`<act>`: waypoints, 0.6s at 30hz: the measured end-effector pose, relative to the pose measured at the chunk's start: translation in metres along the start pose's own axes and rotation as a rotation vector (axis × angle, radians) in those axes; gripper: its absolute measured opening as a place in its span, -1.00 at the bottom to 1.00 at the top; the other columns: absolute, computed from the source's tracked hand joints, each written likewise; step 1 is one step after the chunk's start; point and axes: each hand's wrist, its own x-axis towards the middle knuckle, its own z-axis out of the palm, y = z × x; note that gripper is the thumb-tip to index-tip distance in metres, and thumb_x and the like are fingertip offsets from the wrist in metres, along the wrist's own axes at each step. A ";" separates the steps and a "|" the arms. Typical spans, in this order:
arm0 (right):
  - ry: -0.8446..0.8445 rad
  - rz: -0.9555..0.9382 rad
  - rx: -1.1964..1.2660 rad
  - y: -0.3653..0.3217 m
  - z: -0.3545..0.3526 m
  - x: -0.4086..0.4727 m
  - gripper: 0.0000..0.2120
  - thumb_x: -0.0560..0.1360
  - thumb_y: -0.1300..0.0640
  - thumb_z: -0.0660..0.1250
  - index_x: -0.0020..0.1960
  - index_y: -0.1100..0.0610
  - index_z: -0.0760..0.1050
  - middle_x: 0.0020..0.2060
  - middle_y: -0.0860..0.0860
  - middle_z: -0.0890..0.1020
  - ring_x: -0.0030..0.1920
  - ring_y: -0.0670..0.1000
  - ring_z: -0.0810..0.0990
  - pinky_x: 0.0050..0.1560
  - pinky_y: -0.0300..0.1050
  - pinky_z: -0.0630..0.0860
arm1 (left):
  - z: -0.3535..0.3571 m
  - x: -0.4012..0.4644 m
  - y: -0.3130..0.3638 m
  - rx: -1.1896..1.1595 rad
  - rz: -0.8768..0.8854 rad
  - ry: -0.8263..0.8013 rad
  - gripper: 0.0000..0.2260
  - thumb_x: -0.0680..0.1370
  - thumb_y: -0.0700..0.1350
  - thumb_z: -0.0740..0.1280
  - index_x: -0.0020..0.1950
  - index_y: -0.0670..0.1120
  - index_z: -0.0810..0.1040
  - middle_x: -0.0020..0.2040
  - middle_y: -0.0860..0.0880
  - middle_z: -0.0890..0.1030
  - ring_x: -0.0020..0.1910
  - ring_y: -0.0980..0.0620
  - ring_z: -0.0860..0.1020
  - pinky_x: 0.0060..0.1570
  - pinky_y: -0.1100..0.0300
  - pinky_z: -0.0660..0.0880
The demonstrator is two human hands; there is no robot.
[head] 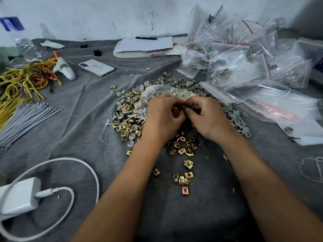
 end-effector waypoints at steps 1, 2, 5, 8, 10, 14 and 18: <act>0.005 -0.011 -0.028 -0.001 0.000 0.000 -0.86 0.59 0.24 0.35 0.08 0.08 0.66 -0.14 -0.05 0.71 -0.12 -0.13 0.67 -0.11 -0.23 0.56 | 0.000 0.000 0.001 0.008 0.000 -0.001 -0.79 0.43 -0.28 0.50 0.05 -0.14 0.76 -0.11 -0.08 0.67 -0.20 -0.03 0.61 -0.10 -0.04 0.59; 0.004 -0.017 -0.048 -0.001 -0.001 0.000 -0.85 0.59 0.23 0.35 0.08 0.08 0.67 -0.13 -0.04 0.71 -0.09 -0.10 0.67 -0.07 -0.25 0.55 | 0.000 0.000 0.001 0.024 0.005 0.000 -0.79 0.43 -0.28 0.50 0.05 -0.14 0.76 -0.11 -0.09 0.67 -0.19 -0.04 0.61 -0.10 -0.02 0.58; -0.010 -0.009 -0.087 0.000 -0.003 0.001 -0.87 0.59 0.20 0.35 0.07 0.10 0.66 -0.15 -0.02 0.70 -0.12 -0.06 0.66 -0.11 -0.21 0.56 | -0.001 0.000 0.003 0.076 0.024 -0.007 -0.78 0.42 -0.28 0.49 0.05 -0.15 0.76 -0.10 -0.11 0.67 -0.14 -0.08 0.62 -0.09 -0.02 0.56; -0.001 -0.013 -0.121 0.001 -0.005 0.001 -0.91 0.57 0.19 0.37 0.03 0.13 0.65 -0.21 -0.02 0.67 -0.22 -0.13 0.61 -0.30 -0.37 0.44 | -0.002 0.000 0.006 0.100 0.043 -0.023 -0.78 0.42 -0.28 0.49 0.05 -0.17 0.76 -0.09 -0.13 0.66 -0.12 -0.11 0.62 -0.09 -0.03 0.55; -0.003 -0.009 -0.128 0.000 -0.005 0.000 -0.95 0.55 0.19 0.40 -0.02 0.13 0.64 -0.28 -0.06 0.63 -0.33 -0.22 0.55 -0.37 -0.41 0.37 | -0.002 0.000 0.007 0.131 0.053 -0.040 -0.78 0.43 -0.27 0.49 0.06 -0.17 0.75 -0.08 -0.12 0.65 -0.11 -0.11 0.61 -0.08 -0.07 0.55; -0.024 0.009 -0.112 0.000 -0.005 0.000 -0.93 0.50 0.18 0.45 -0.13 0.10 0.58 -0.39 -0.10 0.55 -0.44 -0.25 0.49 -0.44 -0.40 0.33 | -0.003 0.000 0.008 0.163 0.089 -0.076 -0.80 0.43 -0.27 0.50 0.04 -0.22 0.73 -0.08 -0.14 0.63 -0.12 -0.14 0.59 -0.11 -0.11 0.55; -0.035 0.014 -0.114 0.002 -0.006 0.000 -0.88 0.47 0.18 0.46 -0.20 0.06 0.54 -0.42 -0.10 0.54 -0.44 -0.22 0.49 -0.45 -0.38 0.33 | -0.005 0.000 0.009 0.164 0.115 -0.107 -0.82 0.45 -0.27 0.50 0.04 -0.24 0.72 -0.06 -0.15 0.64 -0.11 -0.14 0.60 -0.09 -0.10 0.55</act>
